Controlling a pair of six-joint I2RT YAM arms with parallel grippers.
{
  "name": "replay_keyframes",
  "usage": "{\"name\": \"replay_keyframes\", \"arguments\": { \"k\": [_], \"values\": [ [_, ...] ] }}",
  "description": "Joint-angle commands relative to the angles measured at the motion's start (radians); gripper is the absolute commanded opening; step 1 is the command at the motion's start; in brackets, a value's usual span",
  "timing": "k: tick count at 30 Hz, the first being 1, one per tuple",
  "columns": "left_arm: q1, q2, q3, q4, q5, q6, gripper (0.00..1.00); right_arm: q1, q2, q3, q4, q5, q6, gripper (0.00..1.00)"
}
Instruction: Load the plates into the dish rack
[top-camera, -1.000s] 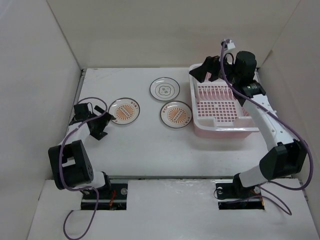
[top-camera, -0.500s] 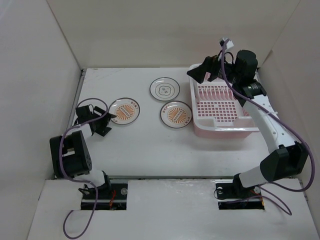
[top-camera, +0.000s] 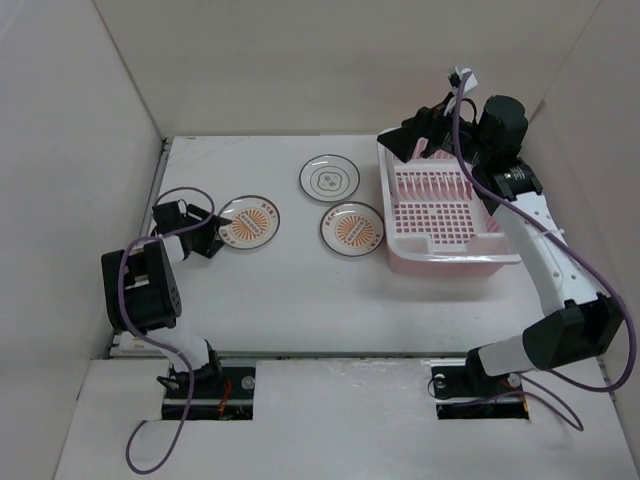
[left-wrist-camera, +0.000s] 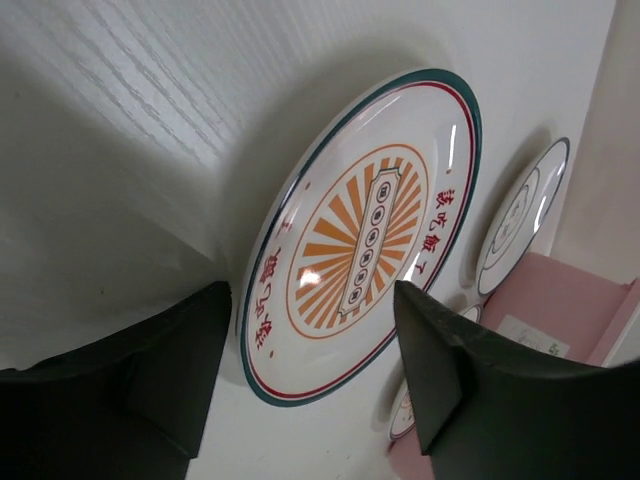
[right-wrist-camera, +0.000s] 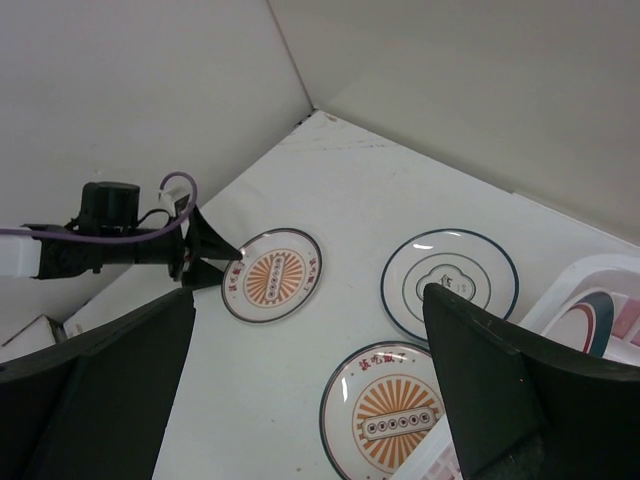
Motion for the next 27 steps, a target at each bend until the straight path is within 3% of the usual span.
{"name": "replay_keyframes", "arguments": {
  "k": [1, 3, 8, 12, 13, 15, 20, 22, 27],
  "values": [
    [-0.001, 0.048, -0.010, -0.090, -0.086, 0.026, 0.60, 0.009, -0.031, 0.067, 0.063, -0.012, -0.010, 1.00],
    [-0.001, 0.048, 0.000, -0.101, -0.095, 0.017, 0.48, 0.009, -0.031, 0.081, 0.063, -0.012, -0.010, 1.00],
    [-0.020, 0.068, 0.038, -0.142, -0.113, 0.017, 0.36, 0.009, -0.012, 0.123, 0.054, -0.031, -0.010, 1.00],
    [-0.040, 0.096, 0.108, -0.220, -0.159, 0.036, 0.03, 0.009, -0.012, 0.143, 0.042, -0.031, 0.000, 1.00],
    [-0.040, 0.111, 0.121, -0.232, -0.171, 0.036, 0.00, 0.009, -0.003, 0.143, 0.042, -0.011, 0.000, 1.00],
    [-0.040, 0.120, 0.132, -0.242, -0.172, 0.046, 0.00, 0.031, 0.006, 0.143, 0.025, 0.055, -0.016, 1.00],
    [-0.049, 0.097, 0.164, -0.285, -0.170, 0.059, 0.00, 0.156, 0.107, 0.233, -0.219, 0.314, -0.265, 1.00],
    [-0.063, 0.035, 0.179, -0.331, -0.184, 0.059, 0.00, 0.261, 0.107, 0.210, -0.219, 0.493, -0.337, 1.00],
    [-0.098, -0.123, 0.312, -0.490, -0.231, 0.068, 0.00, 0.378, 0.161, 0.143, -0.221, 0.629, -0.520, 1.00]
  ]
}}
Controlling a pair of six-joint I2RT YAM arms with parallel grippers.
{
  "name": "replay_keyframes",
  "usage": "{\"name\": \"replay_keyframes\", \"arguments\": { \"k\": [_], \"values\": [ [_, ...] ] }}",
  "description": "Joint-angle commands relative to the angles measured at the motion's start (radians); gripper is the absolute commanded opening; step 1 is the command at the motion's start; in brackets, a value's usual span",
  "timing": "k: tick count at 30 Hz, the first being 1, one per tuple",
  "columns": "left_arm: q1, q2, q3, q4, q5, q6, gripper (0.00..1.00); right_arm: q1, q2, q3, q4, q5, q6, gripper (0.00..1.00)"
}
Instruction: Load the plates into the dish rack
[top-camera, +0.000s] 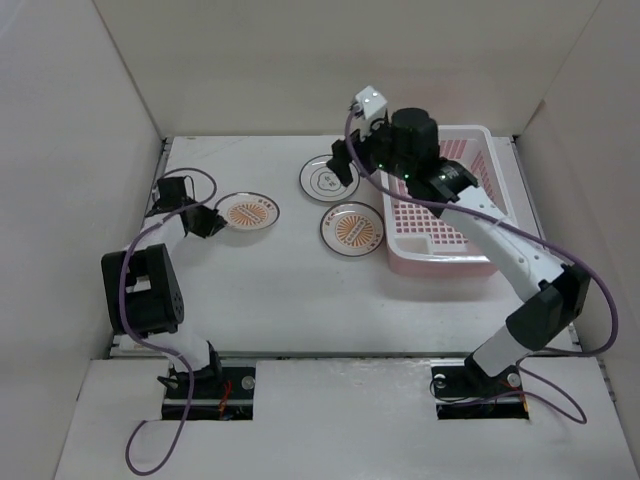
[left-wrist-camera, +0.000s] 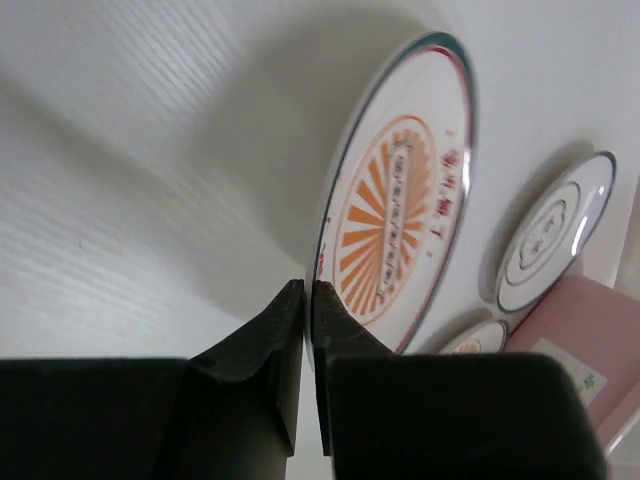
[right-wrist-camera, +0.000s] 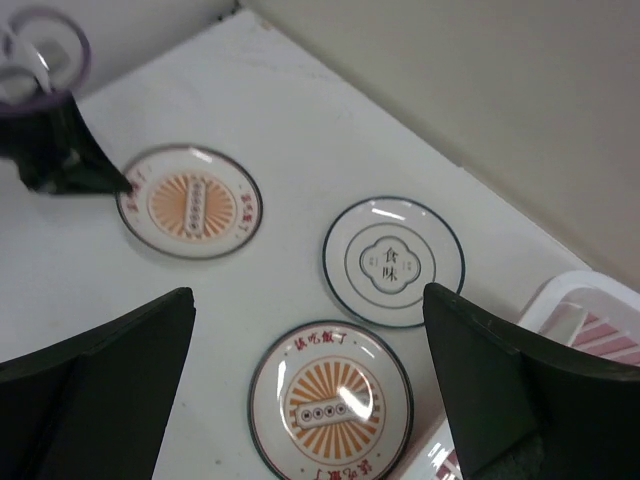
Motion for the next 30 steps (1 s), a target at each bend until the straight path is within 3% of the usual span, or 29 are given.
{"name": "replay_keyframes", "arguments": {
  "k": [1, 8, 11, 15, 20, 30],
  "values": [
    [-0.018, -0.168, 0.123, -0.223, -0.073, 0.031, 0.00, 0.045, 0.017, -0.037, -0.022, 0.151, -0.171, 1.00],
    [-0.038, -0.231, 0.335, -0.476, -0.050, -0.005, 0.00, 0.142, 0.114, -0.029, -0.012, 0.027, -0.321, 1.00],
    [-0.038, -0.217, 0.372, -0.560, 0.034, -0.016, 0.00, 0.194, 0.171, 0.027, -0.048, 0.015, -0.420, 0.93],
    [-0.047, -0.220, 0.381, -0.560, 0.134, -0.053, 0.00, 0.289, 0.238, 0.096, -0.084, 0.075, -0.496, 0.90],
    [-0.067, -0.220, 0.439, -0.614, 0.145, -0.062, 0.00, 0.348, 0.258, 0.092, -0.045, 0.113, -0.516, 0.86],
    [-0.086, -0.220, 0.439, -0.583, 0.212, -0.075, 0.00, 0.357, 0.297, 0.101, 0.023, 0.225, -0.525, 0.83]
  ]
}}
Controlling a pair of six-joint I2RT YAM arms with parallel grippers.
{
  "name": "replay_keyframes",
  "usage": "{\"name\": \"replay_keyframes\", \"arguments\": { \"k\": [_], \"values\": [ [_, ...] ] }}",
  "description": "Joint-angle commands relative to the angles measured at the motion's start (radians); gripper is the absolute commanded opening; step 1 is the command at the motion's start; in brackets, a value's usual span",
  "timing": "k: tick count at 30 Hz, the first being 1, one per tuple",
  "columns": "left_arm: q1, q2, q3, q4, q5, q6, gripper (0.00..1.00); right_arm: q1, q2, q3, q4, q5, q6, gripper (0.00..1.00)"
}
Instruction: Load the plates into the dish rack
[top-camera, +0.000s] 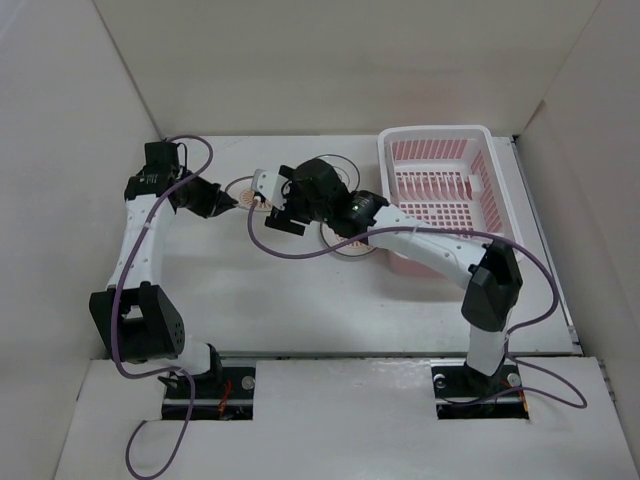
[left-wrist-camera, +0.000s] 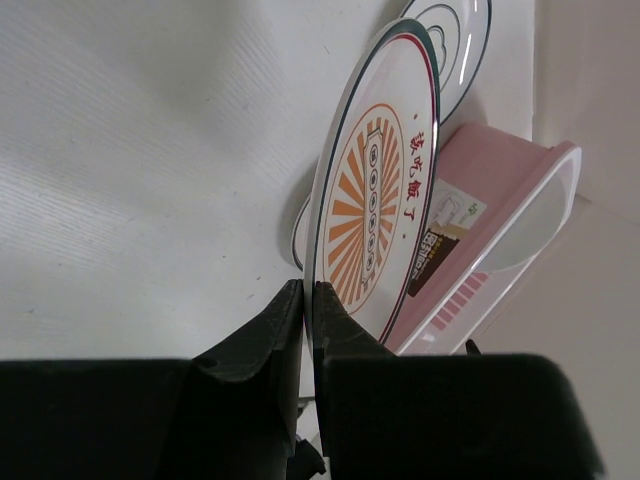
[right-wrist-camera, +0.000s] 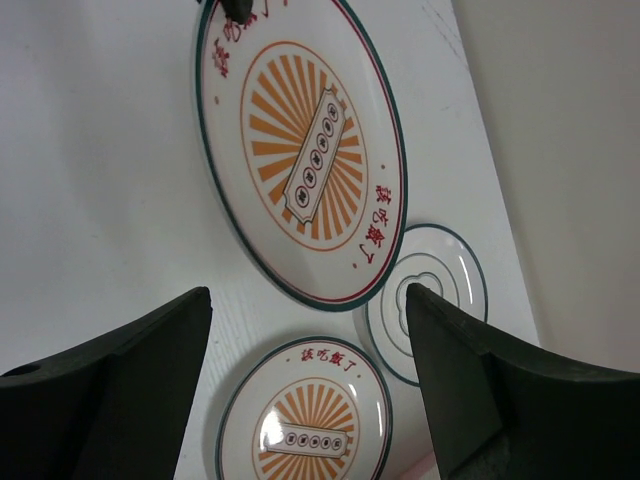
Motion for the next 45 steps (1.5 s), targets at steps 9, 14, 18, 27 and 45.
{"name": "replay_keyframes", "arguments": {
  "k": [9, 14, 18, 27, 45],
  "values": [
    [-0.018, -0.030, 0.067, 0.044, 0.080, -0.015, 0.00, -0.003, 0.067, 0.046, 0.096, 0.052, 0.011, 0.78],
    [-0.018, -0.030, 0.067, 0.053, 0.090, -0.015, 0.00, -0.003, 0.067, 0.046, 0.096, 0.034, 0.031, 0.58],
    [-0.018, -0.039, 0.067, 0.081, 0.100, -0.015, 0.00, -0.003, 0.067, 0.046, 0.105, 0.002, 0.040, 0.34],
    [-0.018, -0.048, 0.056, 0.252, 0.121, 0.018, 0.00, 0.007, 0.015, 0.001, 0.123, -0.008, 0.068, 0.00],
    [-0.067, -0.208, -0.139, 0.519, -0.183, 0.273, 1.00, -0.307, -0.357, -0.092, 0.171, 0.043, 0.531, 0.00]
  ]
}}
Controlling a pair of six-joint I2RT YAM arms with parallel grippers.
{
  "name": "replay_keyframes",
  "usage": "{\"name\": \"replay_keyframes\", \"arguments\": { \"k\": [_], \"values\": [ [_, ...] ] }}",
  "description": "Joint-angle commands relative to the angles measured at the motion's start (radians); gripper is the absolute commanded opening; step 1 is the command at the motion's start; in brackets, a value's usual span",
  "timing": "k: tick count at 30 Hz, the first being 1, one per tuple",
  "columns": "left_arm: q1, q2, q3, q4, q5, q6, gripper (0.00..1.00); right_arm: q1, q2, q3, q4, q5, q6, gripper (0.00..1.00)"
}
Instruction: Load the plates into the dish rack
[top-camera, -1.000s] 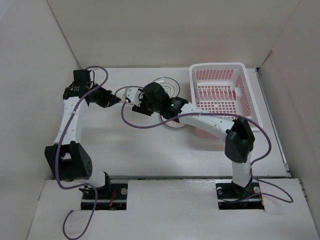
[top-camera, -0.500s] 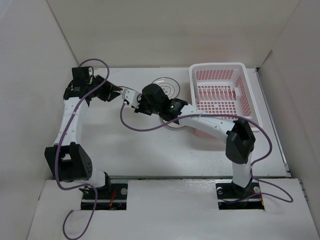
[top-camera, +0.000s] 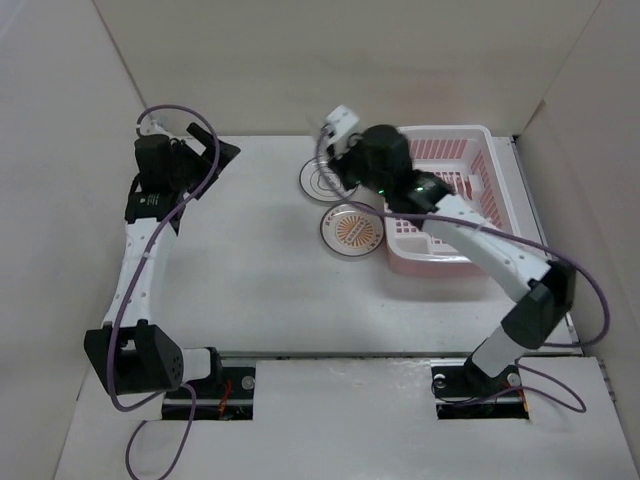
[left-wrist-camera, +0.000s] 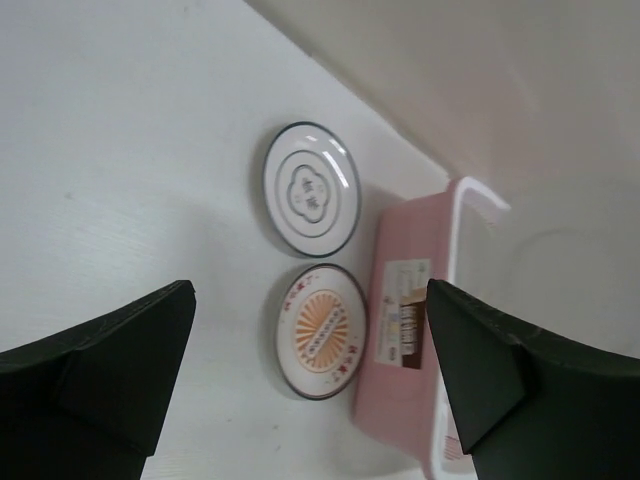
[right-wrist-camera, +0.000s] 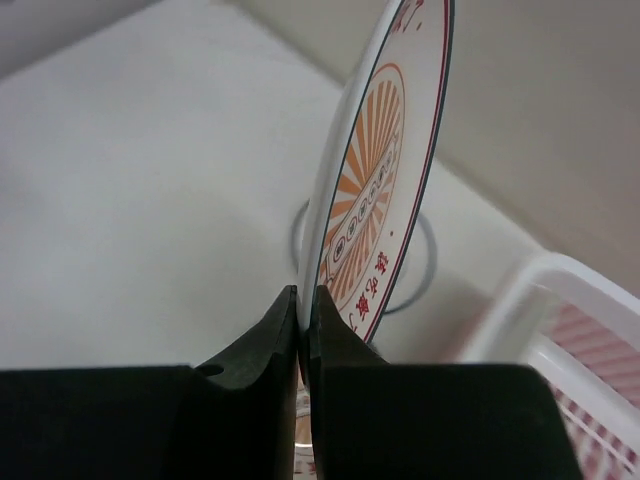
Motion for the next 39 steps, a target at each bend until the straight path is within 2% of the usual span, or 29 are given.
{"name": "replay_keyframes", "arguments": {
  "k": [1, 3, 7, 13, 21, 27, 39],
  "values": [
    [-0.052, -0.034, -0.047, -0.007, -0.124, 0.120, 1.00, -0.186, -0.174, -0.028, 0.106, -0.029, 0.193, 0.00],
    [-0.079, -0.046, -0.059, -0.016, -0.183, 0.161, 1.00, -0.298, -0.228, -0.047, 0.088, -0.113, 0.236, 0.00],
    [-0.126, -0.056, -0.081, -0.036, -0.244, 0.186, 1.00, -0.436, -0.262, -0.091, 0.059, -0.198, 0.245, 0.00],
    [-0.126, -0.036, -0.102, -0.016, -0.188, 0.177, 1.00, -0.568, -0.204, -0.182, 0.082, -0.301, 0.274, 0.00],
    [-0.126, 0.003, -0.093, 0.003, -0.160, 0.168, 1.00, -0.621, -0.064, -0.191, 0.091, -0.339, 0.274, 0.00],
    [-0.126, 0.012, -0.084, -0.007, -0.160, 0.178, 1.00, -0.621, -0.004, -0.191, 0.110, -0.313, 0.305, 0.00],
    [-0.126, 0.032, -0.066, -0.007, -0.169, 0.178, 1.00, -0.630, 0.024, -0.209, 0.140, -0.295, 0.357, 0.00]
  ]
}}
